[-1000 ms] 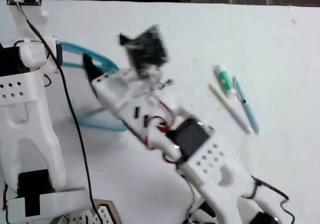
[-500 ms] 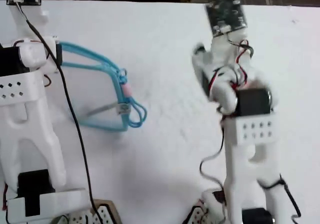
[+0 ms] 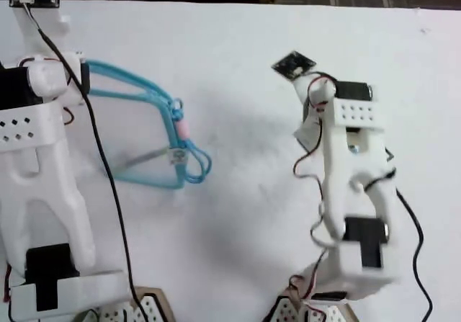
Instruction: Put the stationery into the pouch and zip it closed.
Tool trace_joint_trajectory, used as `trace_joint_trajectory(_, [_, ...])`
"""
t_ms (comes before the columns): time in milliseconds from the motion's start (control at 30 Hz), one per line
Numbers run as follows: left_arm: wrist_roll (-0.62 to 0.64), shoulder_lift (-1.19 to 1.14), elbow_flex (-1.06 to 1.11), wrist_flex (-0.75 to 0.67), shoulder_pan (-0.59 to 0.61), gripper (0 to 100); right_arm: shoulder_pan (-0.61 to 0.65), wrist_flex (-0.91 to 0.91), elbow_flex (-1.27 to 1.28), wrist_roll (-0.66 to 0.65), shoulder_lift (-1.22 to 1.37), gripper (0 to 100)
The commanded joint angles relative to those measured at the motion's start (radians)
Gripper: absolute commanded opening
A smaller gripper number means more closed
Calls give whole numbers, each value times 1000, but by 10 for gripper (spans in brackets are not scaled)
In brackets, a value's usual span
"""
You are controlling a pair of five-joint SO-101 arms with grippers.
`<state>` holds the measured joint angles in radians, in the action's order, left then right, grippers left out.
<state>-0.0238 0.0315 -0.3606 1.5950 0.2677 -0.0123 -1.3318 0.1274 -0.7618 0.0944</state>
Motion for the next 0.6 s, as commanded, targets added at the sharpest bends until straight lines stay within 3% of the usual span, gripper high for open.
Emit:
trace_joint_trajectory(0, [8, -114, 17, 35, -4, 22, -8, 68, -49, -12, 113, 250])
trace_joint_trajectory(567, [6, -114, 17, 35, -2, 22, -19, 101, -384, -8, 558, 248])
